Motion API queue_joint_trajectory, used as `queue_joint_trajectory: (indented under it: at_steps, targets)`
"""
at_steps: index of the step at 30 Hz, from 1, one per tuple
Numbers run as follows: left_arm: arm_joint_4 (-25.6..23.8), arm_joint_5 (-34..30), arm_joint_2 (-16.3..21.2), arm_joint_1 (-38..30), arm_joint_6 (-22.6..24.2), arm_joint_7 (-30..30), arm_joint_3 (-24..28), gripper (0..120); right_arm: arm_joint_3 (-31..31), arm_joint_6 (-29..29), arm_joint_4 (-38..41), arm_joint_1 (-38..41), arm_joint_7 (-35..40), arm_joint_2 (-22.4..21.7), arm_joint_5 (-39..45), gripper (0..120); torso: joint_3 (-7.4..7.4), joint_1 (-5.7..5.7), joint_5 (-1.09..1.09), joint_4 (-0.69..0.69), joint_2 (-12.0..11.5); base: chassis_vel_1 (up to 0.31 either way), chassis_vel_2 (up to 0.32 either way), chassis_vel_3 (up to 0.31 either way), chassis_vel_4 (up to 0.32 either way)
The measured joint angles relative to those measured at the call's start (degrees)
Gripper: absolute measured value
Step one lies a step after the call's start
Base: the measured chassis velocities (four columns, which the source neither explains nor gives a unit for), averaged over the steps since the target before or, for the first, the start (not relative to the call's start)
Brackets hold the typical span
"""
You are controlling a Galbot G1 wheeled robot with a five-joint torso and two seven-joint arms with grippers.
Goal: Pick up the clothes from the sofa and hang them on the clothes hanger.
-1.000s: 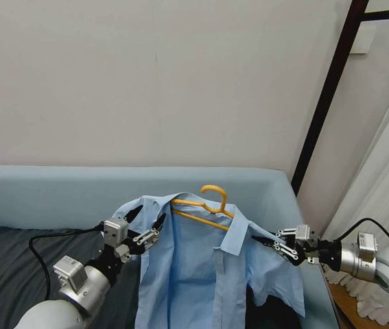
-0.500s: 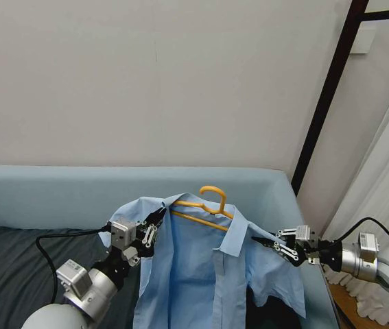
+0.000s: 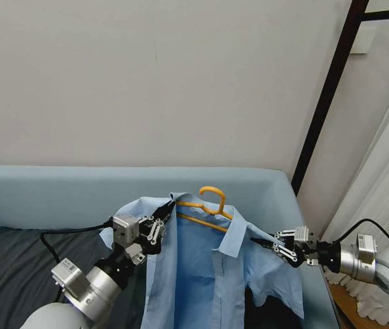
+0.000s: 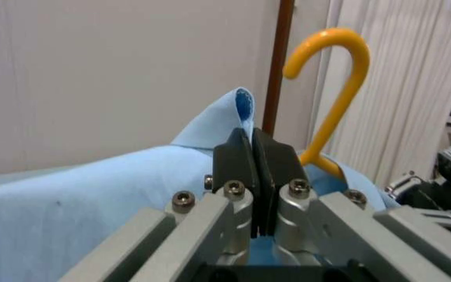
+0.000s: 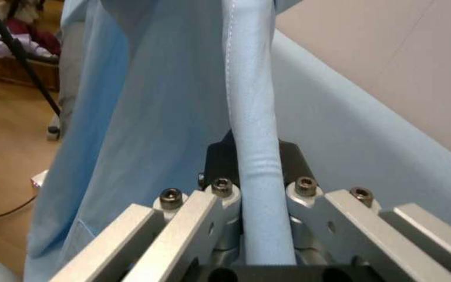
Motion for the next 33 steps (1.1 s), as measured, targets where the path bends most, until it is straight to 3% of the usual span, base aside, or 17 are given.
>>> queue_joint_trajectory:
  at_steps: [17, 24, 33]
  targets:
    - [4.25, 4.70, -1.64, 1.79, -2.25, 2.44, 1.77, 0, -0.22, 0.15, 1.63, -0.33, 2.05, -0.29, 4.43, 3, 0.00, 0.00, 0.00, 0.00, 0.00, 0.000, 0.000, 0.000, 0.000]
    - [3.50, 5.92, -1.69, 4.75, -7.80, 8.83, -0.55, 26, 0.30, 0.36, 1.61, -0.04, 4.75, -1.30, 3.61, 3, 0.00, 0.00, 0.00, 0.00, 0.00, 0.000, 0.000, 0.000, 0.000]
    - [6.10, 8.29, -4.22, 7.74, -9.01, 9.19, -3.63, 57, 2.39, 0.28, 3.01, 0.94, 9.90, -5.46, 6.15, 3, 0.00, 0.01, 0.01, 0.00, 0.00, 0.000, 0.000, 0.000, 0.000]
